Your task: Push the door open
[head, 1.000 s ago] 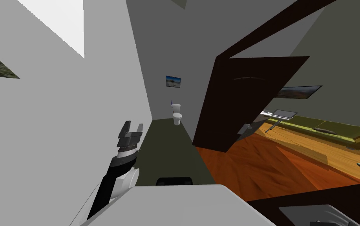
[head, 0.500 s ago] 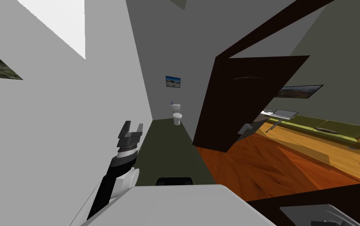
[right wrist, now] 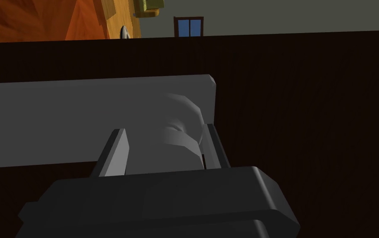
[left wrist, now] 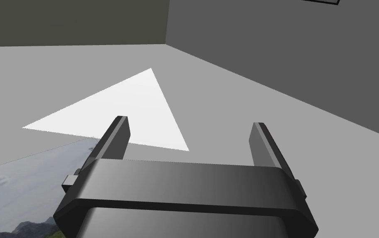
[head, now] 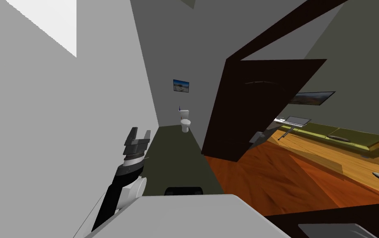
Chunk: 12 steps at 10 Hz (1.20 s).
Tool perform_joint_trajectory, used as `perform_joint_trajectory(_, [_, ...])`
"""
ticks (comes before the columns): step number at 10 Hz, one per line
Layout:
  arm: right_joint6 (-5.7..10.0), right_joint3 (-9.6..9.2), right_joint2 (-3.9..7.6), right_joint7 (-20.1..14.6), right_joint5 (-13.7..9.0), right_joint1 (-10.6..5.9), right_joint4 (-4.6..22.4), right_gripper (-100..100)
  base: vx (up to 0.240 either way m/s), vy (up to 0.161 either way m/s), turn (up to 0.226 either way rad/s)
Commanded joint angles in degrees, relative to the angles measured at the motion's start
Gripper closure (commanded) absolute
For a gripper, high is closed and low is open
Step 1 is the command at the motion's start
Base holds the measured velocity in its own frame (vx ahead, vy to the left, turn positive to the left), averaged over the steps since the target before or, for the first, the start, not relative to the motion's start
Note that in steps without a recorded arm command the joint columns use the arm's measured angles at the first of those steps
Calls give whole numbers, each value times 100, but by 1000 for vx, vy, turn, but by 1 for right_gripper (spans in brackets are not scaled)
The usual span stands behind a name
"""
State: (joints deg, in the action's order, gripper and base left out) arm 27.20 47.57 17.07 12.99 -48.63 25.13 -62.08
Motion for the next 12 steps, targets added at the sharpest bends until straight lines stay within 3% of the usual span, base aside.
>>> perform_joint_trajectory(1, [27, 112, 33, 33, -46, 39, 12, 100, 108, -148, -39])
perform_joint_trajectory(12, [114, 654, -54, 218, -365, 166, 318, 100, 125, -157, -39])
